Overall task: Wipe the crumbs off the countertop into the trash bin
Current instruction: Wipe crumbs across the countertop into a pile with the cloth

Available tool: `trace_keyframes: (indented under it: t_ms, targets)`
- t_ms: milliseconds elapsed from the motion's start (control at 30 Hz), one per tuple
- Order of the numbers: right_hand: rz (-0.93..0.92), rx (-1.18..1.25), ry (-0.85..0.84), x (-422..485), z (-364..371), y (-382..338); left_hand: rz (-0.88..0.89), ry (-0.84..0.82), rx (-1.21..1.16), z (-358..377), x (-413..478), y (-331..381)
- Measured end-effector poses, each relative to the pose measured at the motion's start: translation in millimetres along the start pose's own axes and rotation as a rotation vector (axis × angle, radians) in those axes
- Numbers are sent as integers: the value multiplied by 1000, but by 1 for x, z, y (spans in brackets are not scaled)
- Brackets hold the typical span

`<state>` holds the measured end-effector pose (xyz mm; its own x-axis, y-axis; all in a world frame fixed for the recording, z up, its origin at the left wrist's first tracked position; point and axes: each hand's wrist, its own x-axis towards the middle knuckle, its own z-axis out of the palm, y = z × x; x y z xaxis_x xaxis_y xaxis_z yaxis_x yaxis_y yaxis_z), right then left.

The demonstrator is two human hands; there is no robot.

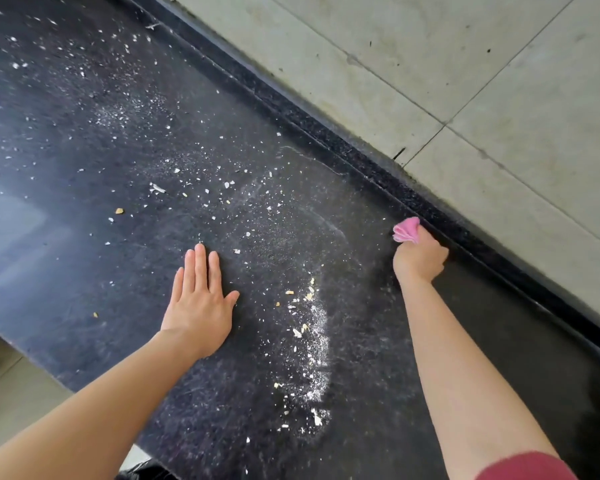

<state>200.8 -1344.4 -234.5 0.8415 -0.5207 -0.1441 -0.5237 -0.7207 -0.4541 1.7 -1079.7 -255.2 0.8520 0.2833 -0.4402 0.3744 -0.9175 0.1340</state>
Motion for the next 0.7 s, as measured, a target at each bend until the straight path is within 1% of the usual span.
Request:
trace_keyframes:
  t_ms: [100,133,167,233,267,300,400,467,533,600,633,700]
  targets:
    - [-243,94,-86,-55,14,-15,4,-13,-2,-2,-1,1]
    - [-328,102,-165,-67,13,-16,7,-19,0,-4,-1,2]
    - [-387,110,-285,-72,13,-15,6,-27,3,-5,-1,2]
    - [-399,165,-520,-66,0,-14,4,-36,6,-7,-1,2]
    - [-389,167,-552,-57,-10,-13,5,-37,5,-7,-2,1]
    - [-372,132,-519,-44,-19,-10,7,-37,3,-7,-2,1]
    - [-287,-8,-265,7,-36,-3,6,-24,-3,-5,-2,0]
    - [-249,-98,-149,34,-36,-4,6,-15,-1,-3,0,1]
    - [-266,-156,-111,47,-22,-11,7,-7,0,-1,0,-1]
    - [-343,-172,-87,42,-1,-24,5,0,3,2,1,-1]
    - [-395,-154,-104,35,10,-32,4,5,0,2,1,-1]
    - [-523,-102,-225,16,25,-43,3,4,-2,3,1,-1]
